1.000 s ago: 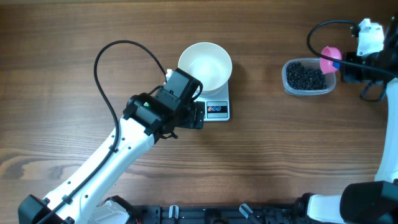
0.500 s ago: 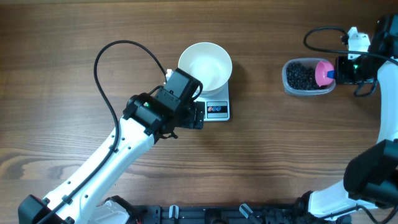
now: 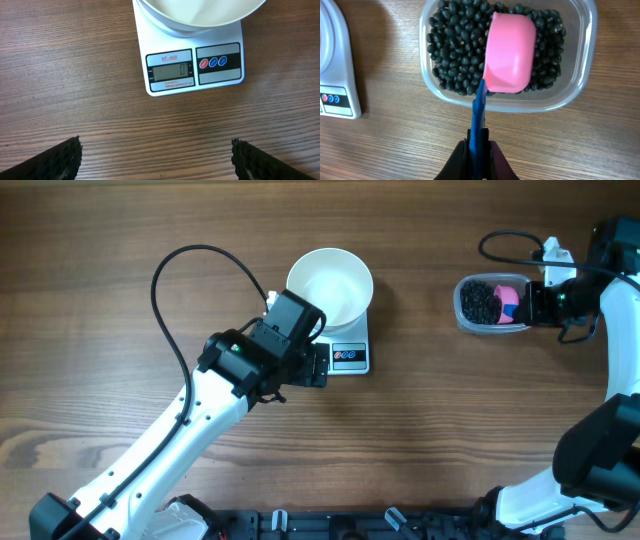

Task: Scoop item into bowl and weigh 150g on scale
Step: 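Lower the pink scoop with the right gripper into the black beans, then drag the scoop through the beans and lift it filled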

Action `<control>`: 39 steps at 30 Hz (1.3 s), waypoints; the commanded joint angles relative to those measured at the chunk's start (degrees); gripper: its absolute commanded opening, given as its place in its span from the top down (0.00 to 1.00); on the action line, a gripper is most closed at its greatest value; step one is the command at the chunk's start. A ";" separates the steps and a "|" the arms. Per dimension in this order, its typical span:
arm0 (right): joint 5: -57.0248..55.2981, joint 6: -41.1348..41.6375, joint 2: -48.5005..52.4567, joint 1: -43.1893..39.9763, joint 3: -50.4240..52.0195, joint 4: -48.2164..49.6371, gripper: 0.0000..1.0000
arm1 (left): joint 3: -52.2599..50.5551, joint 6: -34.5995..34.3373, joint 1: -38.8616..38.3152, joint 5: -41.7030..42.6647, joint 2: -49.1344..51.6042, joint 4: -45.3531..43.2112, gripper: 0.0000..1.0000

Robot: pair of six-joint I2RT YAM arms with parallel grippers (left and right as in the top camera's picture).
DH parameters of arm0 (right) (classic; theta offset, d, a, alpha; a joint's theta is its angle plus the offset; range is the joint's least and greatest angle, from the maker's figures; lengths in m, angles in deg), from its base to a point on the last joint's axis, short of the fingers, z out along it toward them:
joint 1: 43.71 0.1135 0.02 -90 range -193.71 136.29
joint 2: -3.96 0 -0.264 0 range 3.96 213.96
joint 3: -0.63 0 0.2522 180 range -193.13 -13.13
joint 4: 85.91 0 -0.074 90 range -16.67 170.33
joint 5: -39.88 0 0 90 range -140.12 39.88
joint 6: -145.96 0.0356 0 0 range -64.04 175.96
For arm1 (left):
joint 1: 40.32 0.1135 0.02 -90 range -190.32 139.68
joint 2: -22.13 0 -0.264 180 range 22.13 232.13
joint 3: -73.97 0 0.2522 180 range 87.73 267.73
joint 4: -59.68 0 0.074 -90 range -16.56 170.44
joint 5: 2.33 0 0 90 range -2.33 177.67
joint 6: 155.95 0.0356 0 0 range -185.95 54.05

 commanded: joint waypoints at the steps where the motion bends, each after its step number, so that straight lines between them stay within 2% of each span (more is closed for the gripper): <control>1: 6.38 -3.10 1.18 0.35 0.87 -0.94 0.96 | -0.50 -0.74 -0.04 -0.94 -0.83 0.00 0.00; 8: 6.99 -2.12 1.97 -1.46 0.90 0.59 0.96 | -0.48 -0.74 -0.07 -0.94 -0.83 0.00 0.00; 18: 25.29 -1.81 6.25 -8.04 0.90 -0.61 0.96 | -0.50 -0.72 -0.04 -0.94 -0.83 0.00 0.00; 28: 20.65 3.26 6.47 -10.80 1.99 -1.49 0.96 | -0.50 -0.74 -0.07 -0.94 -0.83 0.00 0.00; 34: 27.34 6.12 6.47 -11.54 3.89 1.07 0.96 | -0.48 -0.72 -0.04 -0.94 -0.83 0.00 0.00; 36: 27.32 10.16 6.47 -11.56 3.91 1.09 0.96 | -0.50 -0.72 -0.04 -0.94 -0.83 0.00 0.00; 39: 27.32 11.39 6.47 -11.54 3.93 0.50 0.96 | -0.50 -0.72 -0.04 -0.94 -0.83 0.00 0.00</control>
